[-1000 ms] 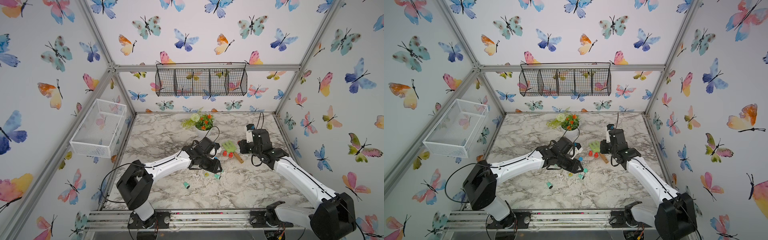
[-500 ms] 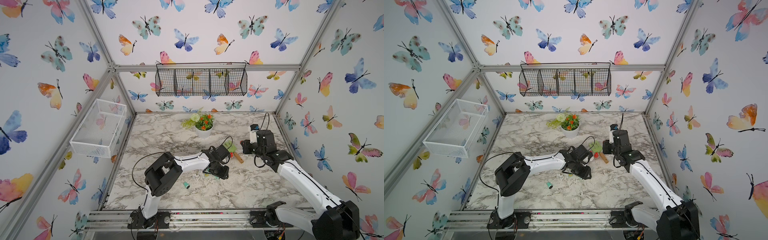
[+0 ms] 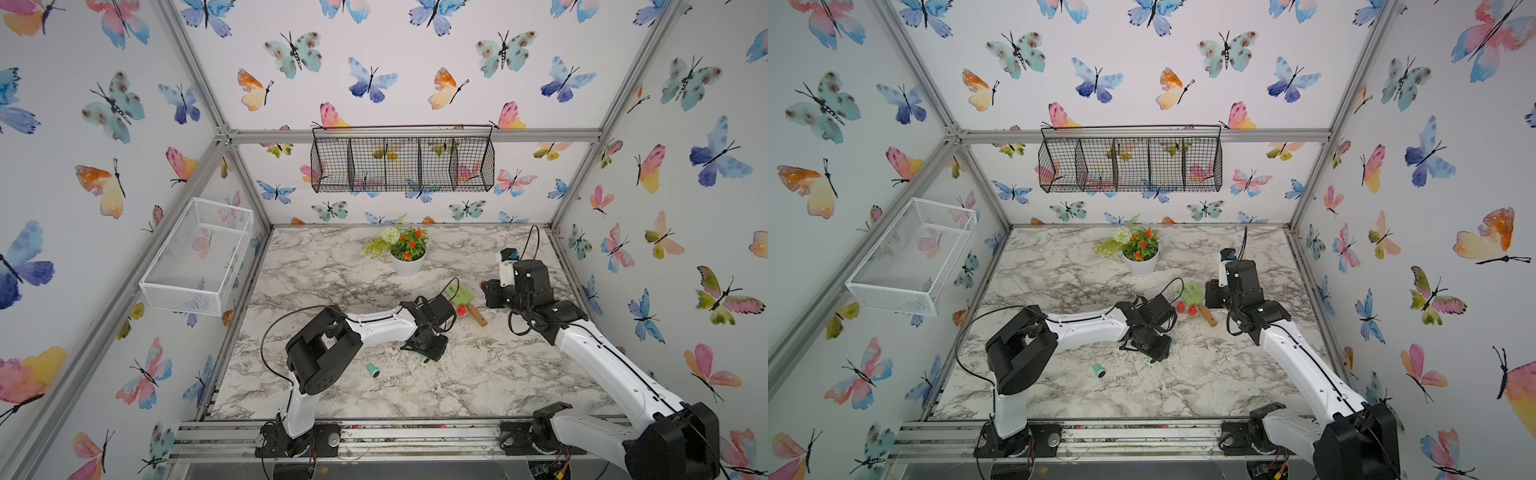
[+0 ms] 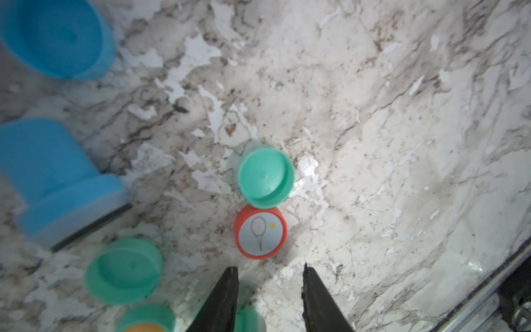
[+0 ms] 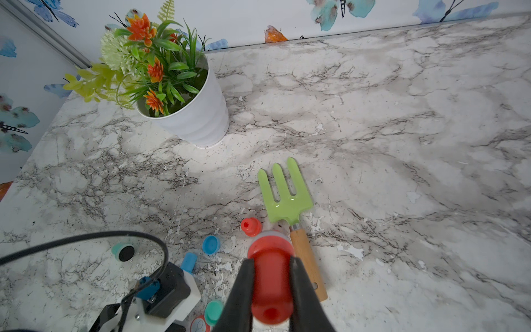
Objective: Close the stamp cap
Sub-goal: Move the stamp at the center of the board, then pick up the cover from the center of the board.
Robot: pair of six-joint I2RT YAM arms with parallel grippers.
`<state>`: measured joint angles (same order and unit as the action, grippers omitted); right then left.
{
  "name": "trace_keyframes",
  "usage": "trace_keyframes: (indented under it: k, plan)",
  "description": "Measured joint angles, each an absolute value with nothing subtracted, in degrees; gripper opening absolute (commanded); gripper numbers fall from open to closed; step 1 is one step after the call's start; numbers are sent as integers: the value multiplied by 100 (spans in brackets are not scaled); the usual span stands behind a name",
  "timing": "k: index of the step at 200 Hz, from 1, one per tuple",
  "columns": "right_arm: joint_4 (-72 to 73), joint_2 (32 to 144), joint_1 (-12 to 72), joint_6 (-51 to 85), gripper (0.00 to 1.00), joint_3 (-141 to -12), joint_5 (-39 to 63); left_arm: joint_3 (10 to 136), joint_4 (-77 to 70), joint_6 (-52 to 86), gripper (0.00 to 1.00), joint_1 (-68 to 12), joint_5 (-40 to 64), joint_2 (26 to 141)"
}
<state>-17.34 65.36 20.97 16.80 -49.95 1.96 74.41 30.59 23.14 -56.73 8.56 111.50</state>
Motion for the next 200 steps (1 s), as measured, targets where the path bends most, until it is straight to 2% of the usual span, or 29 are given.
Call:
trace_keyframes:
  k: [68,200]
  plan:
    - [-1745,6536,2097,1584,2,-4998,185,8281,3535,2206,37,-5675,362,11220]
    - [-1844,6486,2093,1363,2,-5043,-49,9703,4718,2075,36,-5916,-25,12376]
